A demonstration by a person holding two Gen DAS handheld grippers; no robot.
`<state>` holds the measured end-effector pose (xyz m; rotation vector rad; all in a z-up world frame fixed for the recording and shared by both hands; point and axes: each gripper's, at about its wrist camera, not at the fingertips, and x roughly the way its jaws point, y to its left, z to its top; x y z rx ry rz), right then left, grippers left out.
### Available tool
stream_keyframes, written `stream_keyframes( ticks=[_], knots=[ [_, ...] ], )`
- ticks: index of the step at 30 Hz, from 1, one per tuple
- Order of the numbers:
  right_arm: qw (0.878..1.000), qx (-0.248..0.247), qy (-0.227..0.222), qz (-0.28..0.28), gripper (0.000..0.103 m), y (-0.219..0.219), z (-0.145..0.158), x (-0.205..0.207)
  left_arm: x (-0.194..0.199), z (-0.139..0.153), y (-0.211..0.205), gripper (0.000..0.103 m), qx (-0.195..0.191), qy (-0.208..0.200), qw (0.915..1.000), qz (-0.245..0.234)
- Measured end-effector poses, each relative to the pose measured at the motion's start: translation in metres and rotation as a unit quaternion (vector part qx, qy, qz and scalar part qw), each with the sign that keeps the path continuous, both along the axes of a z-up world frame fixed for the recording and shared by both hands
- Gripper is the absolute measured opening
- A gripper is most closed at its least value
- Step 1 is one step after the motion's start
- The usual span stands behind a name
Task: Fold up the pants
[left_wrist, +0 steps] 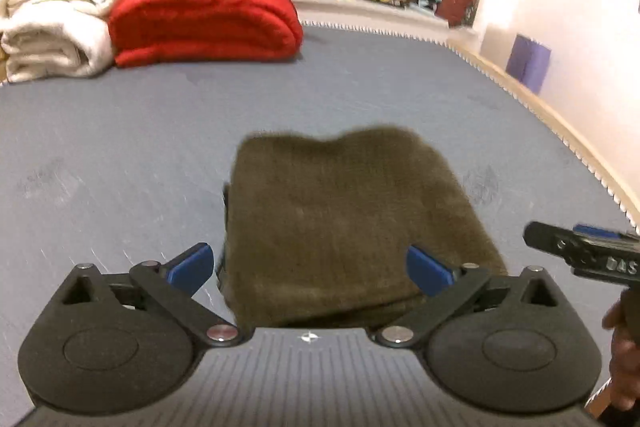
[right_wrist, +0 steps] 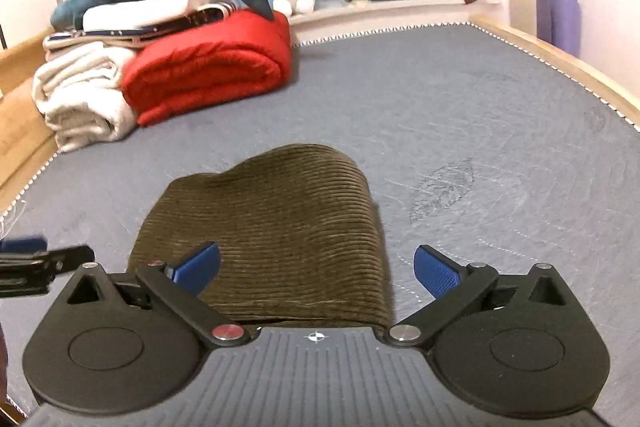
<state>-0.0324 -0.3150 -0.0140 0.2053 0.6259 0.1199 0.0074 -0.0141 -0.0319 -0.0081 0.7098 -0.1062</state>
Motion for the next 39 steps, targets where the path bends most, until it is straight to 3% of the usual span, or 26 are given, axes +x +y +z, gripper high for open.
stream_keyframes(
  ticks=[2, 5, 8, 13, 16, 21, 39],
  knots=[
    [0.999, -0.030, 0.018, -0.010, 0.102, 0.004, -0.011, 0.004, 0.001, -0.015, -0.008, 0.103, 0.038, 0.026, 0.9988, 0.018],
    [0.998, -0.017, 0.063, -0.025, 0.102, 0.000, -0.022, 0.010, 0.001, -0.022, -0.012, 0.103, 0.033, 0.024, 0.9991, 0.009],
    [0.997, -0.018, 0.080, -0.014, 0.102, 0.001, -0.031, 0.015, 0.004, -0.026, -0.010, 0.103, 0.045, 0.030, 0.9984, 0.015],
    [0.995, -0.035, 0.093, -0.010, 0.102, 0.011, -0.037, 0.022, 0.012, -0.031, -0.001, 0.103, 0.030, 0.056, 0.9976, 0.027],
    [0.995, -0.033, 0.091, -0.001, 0.102, 0.019, -0.034, 0.021, 0.016, -0.035, -0.003, 0.103, 0.040, 0.061, 0.9970, 0.029],
    [0.995, -0.045, 0.082, 0.019, 0.102, 0.032, -0.031, 0.019, 0.017, -0.040, -0.002, 0.103, 0.024, 0.080, 0.9960, 0.032],
    [0.995, -0.043, 0.084, 0.032, 0.102, 0.032, -0.028, 0.013, 0.017, -0.044, -0.008, 0.103, 0.025, 0.082, 0.9960, 0.023]
  ],
)
